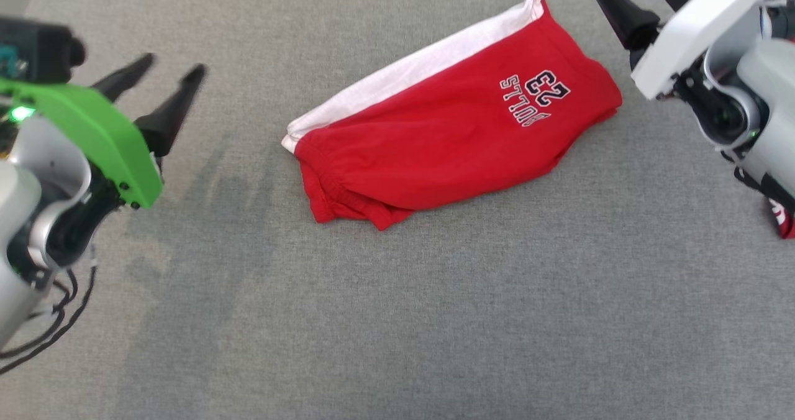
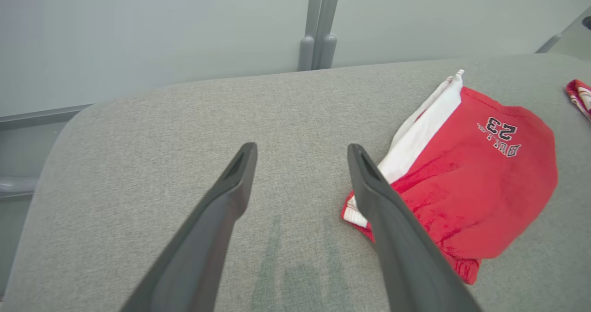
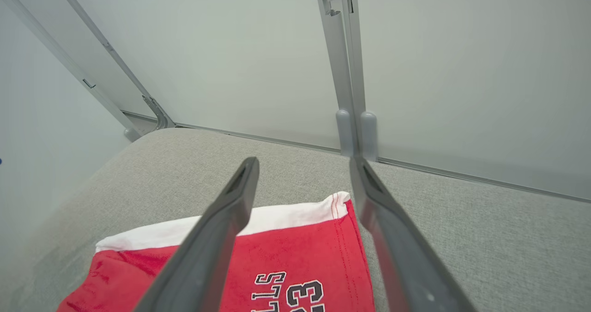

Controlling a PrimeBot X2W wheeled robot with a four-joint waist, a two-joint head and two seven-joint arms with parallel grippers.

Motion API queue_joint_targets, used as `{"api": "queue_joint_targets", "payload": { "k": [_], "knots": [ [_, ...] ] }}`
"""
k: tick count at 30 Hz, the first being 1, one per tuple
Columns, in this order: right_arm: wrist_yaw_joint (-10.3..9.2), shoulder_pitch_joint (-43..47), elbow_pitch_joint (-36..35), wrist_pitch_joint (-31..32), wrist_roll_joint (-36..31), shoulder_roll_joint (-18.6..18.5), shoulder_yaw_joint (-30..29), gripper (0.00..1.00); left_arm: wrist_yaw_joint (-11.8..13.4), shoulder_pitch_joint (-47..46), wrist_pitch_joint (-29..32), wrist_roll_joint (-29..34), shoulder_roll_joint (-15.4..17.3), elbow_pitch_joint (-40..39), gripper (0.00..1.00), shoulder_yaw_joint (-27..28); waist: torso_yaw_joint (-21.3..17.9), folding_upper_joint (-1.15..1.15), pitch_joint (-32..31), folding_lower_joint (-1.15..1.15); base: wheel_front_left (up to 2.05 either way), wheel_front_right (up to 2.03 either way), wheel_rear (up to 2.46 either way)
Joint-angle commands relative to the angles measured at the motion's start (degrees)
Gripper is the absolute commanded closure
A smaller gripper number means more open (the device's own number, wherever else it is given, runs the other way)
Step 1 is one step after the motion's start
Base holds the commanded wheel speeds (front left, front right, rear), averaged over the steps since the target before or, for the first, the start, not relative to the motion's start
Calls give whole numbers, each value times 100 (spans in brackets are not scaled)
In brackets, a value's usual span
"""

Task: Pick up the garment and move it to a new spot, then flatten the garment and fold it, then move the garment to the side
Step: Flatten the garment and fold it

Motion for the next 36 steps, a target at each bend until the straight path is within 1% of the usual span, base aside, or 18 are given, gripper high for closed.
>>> {"api": "queue_joint_targets", "payload": {
  "k": [1, 2, 4, 6, 7, 8, 10, 11, 12, 14, 15, 17, 18, 21, 24, 26, 30, 36],
  "knots": [
    [1, 177, 92, -136, -51, -22, 42, 0, 280, 226, -340, 242, 16, -46, 0, 12, 18, 0, -229, 0, 0, 0, 0],
    [1, 286, 178, -221, -40, -15, 52, 0, 494, 387, -676, 318, -53, -97, 0, 64, 39, 0, -265, 0, 0, 0, 0],
    [1, 435, 326, -317, 4, 26, 56, 0, 773, 648, -1229, 501, -129, -194, 0, 134, 91, 0, -309, 0, 0, 0, 0],
    [1, 560, 511, -368, 3, 79, 90, 0, 1016, 900, -1828, 648, -212, -316, 0, 213, 148, 0, -342, 0, 0, 0, 0],
    [1, 619, 596, -375, 49, 109, 92, 0, 1094, 1046, -1989, 715, -274, -377, 0, 223, 176, 0, -354, 0, 0, 0, 0],
    [1, 697, 709, -390, 103, 133, 88, 0, 1225, 1204, -2157, 825, -349, -455, 0, 277, 219, 0, -371, 0, 0, 0, 0],
    [1, 791, 899, -390, 191, 149, 99, 0, 1487, 1463, -2297, 1051, -483, -574, 0, 436, 310, 0, -393, 0, 0, 0, 0],
    [1, 834, 980, -351, 242, 157, 102, 0, 1575, 1628, -2318, 1179, -573, -629, 0, 519, 352, 0, -404, 0, 0, 0, 0],
    [1, 868, 1093, -302, 248, 149, 126, 0, 1686, 1778, -2337, 1407, -720, -725, 0, 758, 412, 0, -409, 0, 0, 0, 0],
    [1, 943, 1291, -226, 373, 161, 122, 0, 1806, 2206, -2329, 1850, -1002, -818, 0, 1119, 534, 0, -408, 0, 0, 0, 0],
    [1, 964, 1364, -191, 425, 177, 105, 0, 1822, 2415, -2326, 2033, -1129, -816, 0, 1266, 579, 0, -404, 0, 0, 0, 0],
    [1, 988, 1549, -116, 510, 193, 100, 0, 1778, 2768, -2329, 2415, -1432, -827, 0, 1592, 679, 0, -387, 0, 0, 0, 0],
    [1, 1022, 1639, -36, 578, 198, 97, 0, 1711, 2958, -2329, 2567, -1629, -820, 0, 1767, 744, 0, -376, 0, 0, 0, 0],
    [1, 1069, 1823, 300, 788, 198, 75, 0, 1442, 3473, -2329, 2870, -2077, -706, 0, 2175, 910, 0, -329, 0, 0, 0, 0],
    [1, 1123, 2137, 633, 984, 151, 24, 0, 1139, 3799, -2330, 3095, -2474, -539, 0, 2439, 1066, 0, -286, 0, 0, 0, 0],
    [1, 1173, 2377, 798, 1076, 173, 12, 0, 983, 3938, -2330, 3244, -2649, -385, 0, 2559, 1159, 0, -271, 0, 0, 0, 0],
    [2, 1248, 2640, 1022, 1250, 239, -62, 0, 711, 4073, -2332, 3434, -2938, -123, 0, 2755, 1284, 0, -253, 0, 0, 0, 0],
    [1, 1297, 2792, 1208, 1341, 313, -92, 0, 412, 4139, -2331, 3709, -3251, 128, 0, 3005, 1377, 0, -185, 0, 0, 0, 0]
  ]
}}
